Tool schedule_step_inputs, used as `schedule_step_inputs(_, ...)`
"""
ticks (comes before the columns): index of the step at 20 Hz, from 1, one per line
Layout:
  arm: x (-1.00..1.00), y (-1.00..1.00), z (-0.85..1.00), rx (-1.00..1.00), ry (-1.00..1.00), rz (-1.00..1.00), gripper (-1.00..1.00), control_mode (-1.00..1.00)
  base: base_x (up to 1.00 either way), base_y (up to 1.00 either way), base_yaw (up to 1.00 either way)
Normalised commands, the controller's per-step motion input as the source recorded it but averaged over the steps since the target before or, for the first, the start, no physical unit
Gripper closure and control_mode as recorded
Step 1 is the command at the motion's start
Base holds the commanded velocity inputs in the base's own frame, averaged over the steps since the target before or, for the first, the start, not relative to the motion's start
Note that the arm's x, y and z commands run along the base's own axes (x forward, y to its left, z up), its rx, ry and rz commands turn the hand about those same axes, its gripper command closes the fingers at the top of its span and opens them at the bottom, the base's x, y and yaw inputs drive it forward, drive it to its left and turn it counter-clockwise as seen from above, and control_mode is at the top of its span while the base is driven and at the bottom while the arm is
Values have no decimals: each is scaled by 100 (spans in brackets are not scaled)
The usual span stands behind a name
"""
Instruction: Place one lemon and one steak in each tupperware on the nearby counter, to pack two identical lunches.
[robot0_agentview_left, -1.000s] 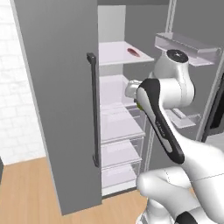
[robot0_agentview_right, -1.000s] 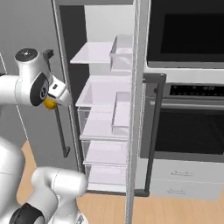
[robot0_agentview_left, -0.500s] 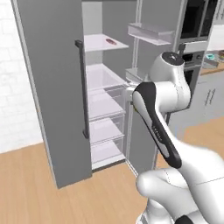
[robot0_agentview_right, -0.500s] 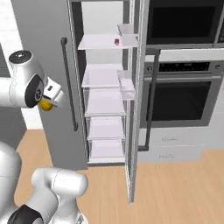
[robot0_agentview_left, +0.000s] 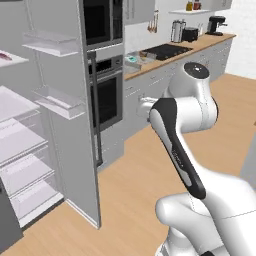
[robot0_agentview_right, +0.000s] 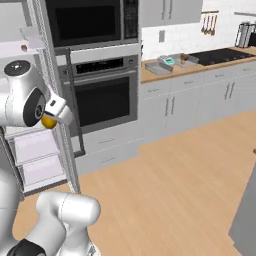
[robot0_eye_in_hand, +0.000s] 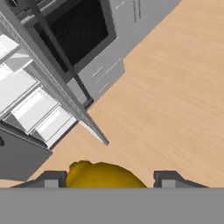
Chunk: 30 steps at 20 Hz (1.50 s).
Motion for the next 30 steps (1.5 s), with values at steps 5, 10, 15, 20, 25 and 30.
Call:
schedule_step_inputs(5,0,0,0,0,0,0,100,100,100,-79,-20)
schedule_step_inputs(10,0,0,0,0,0,0,100,100,100,-20,0)
schedule_step_inputs(15,0,0,0,0,0,0,100,100,100,-6,0)
schedule_step_inputs(20,0,0,0,0,0,0,100,100,100,0,0)
schedule_step_inputs(25,0,0,0,0,0,0,100,100,100,-15,0)
schedule_step_inputs(30,0,0,0,0,0,0,100,100,100,-31,-1)
